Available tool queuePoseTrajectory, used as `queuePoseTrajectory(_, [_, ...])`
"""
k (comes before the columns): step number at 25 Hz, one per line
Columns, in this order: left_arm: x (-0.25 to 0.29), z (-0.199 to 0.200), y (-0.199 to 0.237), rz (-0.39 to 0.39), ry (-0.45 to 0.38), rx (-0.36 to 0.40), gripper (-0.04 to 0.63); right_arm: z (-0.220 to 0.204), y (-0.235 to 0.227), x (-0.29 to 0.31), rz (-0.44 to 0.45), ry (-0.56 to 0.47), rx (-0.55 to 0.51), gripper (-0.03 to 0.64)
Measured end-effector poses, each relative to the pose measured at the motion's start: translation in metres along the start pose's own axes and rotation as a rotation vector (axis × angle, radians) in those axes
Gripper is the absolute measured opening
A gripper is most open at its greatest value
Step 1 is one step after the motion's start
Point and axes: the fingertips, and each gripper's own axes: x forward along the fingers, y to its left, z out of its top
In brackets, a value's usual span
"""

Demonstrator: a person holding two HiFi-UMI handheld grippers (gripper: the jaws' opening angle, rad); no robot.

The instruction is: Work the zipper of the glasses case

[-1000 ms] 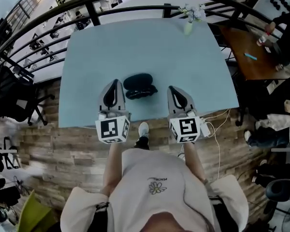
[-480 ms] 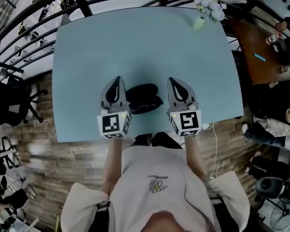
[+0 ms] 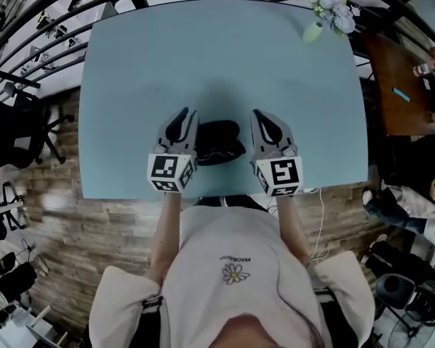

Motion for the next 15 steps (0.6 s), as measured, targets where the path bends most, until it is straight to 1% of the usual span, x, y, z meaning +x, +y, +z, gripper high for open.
queuePoseTrajectory(1, [0.002, -0.009, -0.002, -0.017, 0.030, -0.012, 0.105, -0.004, 0.000, -0.001, 0.005, 0.009, 0.003, 0.008])
queuePoseTrajectory(3, [0.005, -0.032, -0.008, -0.056, 0.121, -0.006, 0.165, -0.012, 0.000, -0.004, 0.014, 0.029, 0.014, 0.008])
queuePoseTrajectory(5, [0.007, -0.057, -0.014, -0.100, 0.225, 0.008, 0.195, -0.019, 0.000, -0.007, 0.019, 0.046, 0.022, 0.008])
queuePoseTrajectory(7, [0.009, -0.079, -0.016, -0.129, 0.311, 0.015, 0.218, -0.023, 0.000, -0.009, 0.021, 0.056, 0.024, 0.008])
queuePoseTrajectory(9, [0.010, -0.096, -0.010, -0.122, 0.380, 0.052, 0.219, -0.026, 0.001, -0.010, 0.023, 0.062, 0.022, 0.008])
queuePoseTrajectory(11, [0.012, -0.108, -0.003, -0.111, 0.434, 0.107, 0.218, -0.029, 0.000, -0.010, 0.024, 0.067, 0.021, 0.008])
queuePoseTrajectory(12, [0.014, -0.113, -0.002, -0.112, 0.454, 0.121, 0.218, -0.030, 0.000, -0.011, 0.022, 0.069, 0.022, 0.008])
queuePoseTrajectory(13, [0.016, -0.117, -0.001, -0.116, 0.468, 0.119, 0.219, -0.031, -0.001, -0.011, 0.019, 0.071, 0.023, 0.008])
queuePoseTrajectory(15, [0.020, -0.123, -0.003, -0.138, 0.484, 0.078, 0.216, -0.032, -0.003, -0.012, 0.015, 0.075, 0.029, 0.008])
